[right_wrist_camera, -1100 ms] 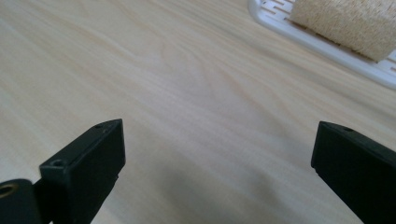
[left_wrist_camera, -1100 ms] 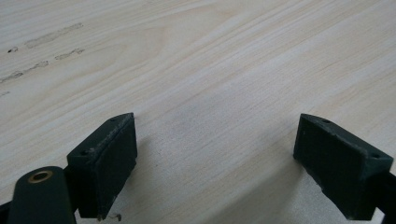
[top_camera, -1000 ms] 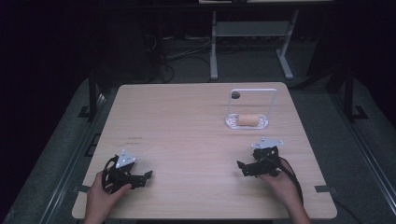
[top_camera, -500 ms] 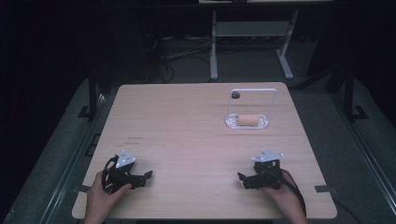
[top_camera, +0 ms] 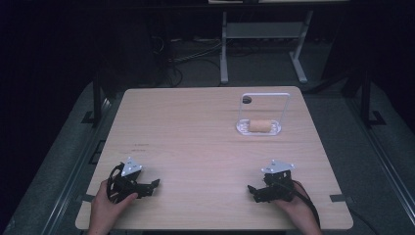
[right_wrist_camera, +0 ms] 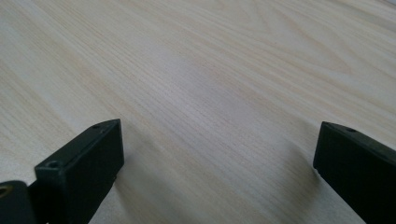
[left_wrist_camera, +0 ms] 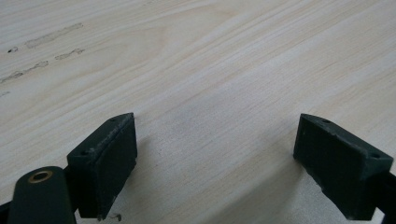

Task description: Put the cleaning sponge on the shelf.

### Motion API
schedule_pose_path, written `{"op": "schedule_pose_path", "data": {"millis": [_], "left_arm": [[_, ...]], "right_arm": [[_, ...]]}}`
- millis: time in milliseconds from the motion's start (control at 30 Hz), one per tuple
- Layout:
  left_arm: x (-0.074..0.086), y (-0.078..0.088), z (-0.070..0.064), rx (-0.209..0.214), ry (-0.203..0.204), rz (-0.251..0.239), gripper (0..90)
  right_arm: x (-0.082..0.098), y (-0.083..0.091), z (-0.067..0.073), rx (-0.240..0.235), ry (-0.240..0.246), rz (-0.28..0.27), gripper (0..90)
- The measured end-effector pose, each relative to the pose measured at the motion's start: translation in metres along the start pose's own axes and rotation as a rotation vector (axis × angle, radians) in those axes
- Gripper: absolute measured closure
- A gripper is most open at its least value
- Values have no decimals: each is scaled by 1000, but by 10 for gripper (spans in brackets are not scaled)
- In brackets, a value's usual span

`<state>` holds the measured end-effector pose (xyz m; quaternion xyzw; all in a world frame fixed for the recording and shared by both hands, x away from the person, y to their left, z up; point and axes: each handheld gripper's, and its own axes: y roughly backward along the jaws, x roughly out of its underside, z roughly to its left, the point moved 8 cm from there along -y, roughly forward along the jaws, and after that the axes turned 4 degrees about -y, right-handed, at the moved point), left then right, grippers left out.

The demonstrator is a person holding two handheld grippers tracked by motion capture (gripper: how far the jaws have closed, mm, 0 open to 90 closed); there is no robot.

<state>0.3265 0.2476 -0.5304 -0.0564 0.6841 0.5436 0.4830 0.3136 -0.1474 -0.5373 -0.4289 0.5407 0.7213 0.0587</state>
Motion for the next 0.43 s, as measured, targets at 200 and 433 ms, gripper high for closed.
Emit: {"op": "schedule_pose_path", "data": {"millis": [200,433], "left_arm": [[0,0,0,0,0,0,129],[0,0,0,0,0,0,129]], "right_arm": [[1,-2,1,-28,-15,-21,13],[1,-2,1,-31,-14,-21,13]]}}
